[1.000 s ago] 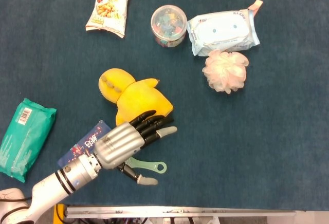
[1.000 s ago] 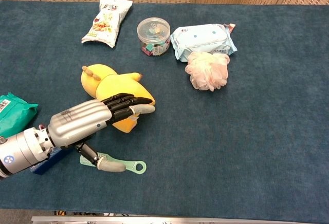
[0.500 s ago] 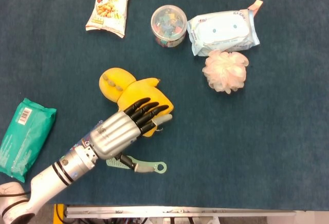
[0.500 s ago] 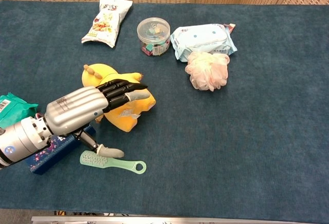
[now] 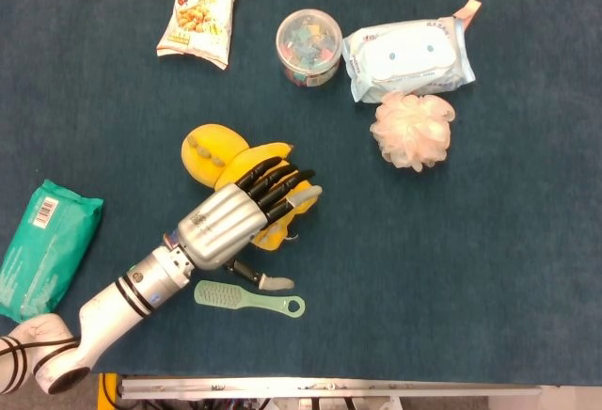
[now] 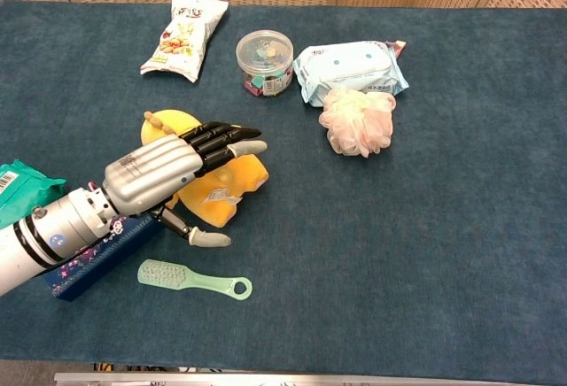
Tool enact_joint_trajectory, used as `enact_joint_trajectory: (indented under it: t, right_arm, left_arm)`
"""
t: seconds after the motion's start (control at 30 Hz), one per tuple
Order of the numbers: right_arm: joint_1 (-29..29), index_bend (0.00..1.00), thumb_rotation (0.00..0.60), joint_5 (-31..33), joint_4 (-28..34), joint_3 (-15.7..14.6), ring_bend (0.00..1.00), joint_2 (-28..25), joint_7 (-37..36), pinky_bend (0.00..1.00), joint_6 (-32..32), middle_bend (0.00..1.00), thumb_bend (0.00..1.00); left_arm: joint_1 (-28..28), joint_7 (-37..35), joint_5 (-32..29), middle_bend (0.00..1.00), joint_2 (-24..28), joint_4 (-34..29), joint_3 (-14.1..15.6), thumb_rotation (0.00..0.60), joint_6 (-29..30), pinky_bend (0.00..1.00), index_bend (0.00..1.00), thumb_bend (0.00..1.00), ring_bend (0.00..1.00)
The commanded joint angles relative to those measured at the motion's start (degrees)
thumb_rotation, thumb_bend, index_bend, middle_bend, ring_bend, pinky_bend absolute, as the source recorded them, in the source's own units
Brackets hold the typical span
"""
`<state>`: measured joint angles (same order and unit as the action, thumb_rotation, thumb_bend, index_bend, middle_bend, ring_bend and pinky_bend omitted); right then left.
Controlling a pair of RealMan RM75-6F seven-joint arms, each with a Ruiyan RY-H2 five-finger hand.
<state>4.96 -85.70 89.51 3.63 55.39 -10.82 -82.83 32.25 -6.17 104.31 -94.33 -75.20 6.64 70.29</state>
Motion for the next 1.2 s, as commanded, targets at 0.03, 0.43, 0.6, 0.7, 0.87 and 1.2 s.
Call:
enact_joint_trajectory:
  t: [0.03,0.43,0.6,0.7,0.87,1.2]
  right_arm:
    - [-0.02,0.39,0.6,0.07,-0.07,-0.01,0.25,0.01,0.0,0.27,0.08,0.37,0.2]
    - [-0.21,0.39,0.6,0.23,-0.53,-0.04,0.25,0.16,-0.4,0.27,0.1,0.37,0.2]
    - [-0.25,0.39,0.6,0.15,-0.8,-0.06,0.25,0.31,-0.72,0.27,0.06,0.37,0.2]
    - [-0.35,0.39,0.6,0.05,-0.95,-0.1,0.25,0.34,-0.92,0.27,-0.09,0.37,0.2]
    - [-0.46,0.39,0.6,0.02,-1.18,-0.09,0.25,0.37,-1.2,0.27,-0.24,0.37,0.2]
    - [-0.65,0.39,0.6,0.25,-1.49,-0.02,0.25,0.35,-1.49,0.27,-0.34,0.37,0.2]
  left_arm:
    - [0.29,0.12,0.08,0.0,-0.92,0.71,0.09,0.209,-0.32,0.0,0.0,0.02,0.0]
    - [0.66,0.61,-1.23,0.0,-3.98,2.4,0.11,0.207,-1.53,0.0,0.0,0.02,0.0]
    - [0.37,1.74,-1.34,0.0,-3.82,0.83,0.78,0.208,-1.67,0.0,0.0,0.02,0.0]
    - [0.1,2.44,-1.09,0.0,-3.46,-0.68,1.24,0.207,-1.27,0.0,0.0,0.02,0.0]
    - [0.06,3.94,-0.49,0.0,-2.34,-3.48,1.63,0.207,-0.85,0.0,0.0,0.02,0.0]
    - [1.58,2.77,-1.66,0.0,-2.32,-1.98,0.11,0.208,-2.5,0.0,0.0,0.02,0.0]
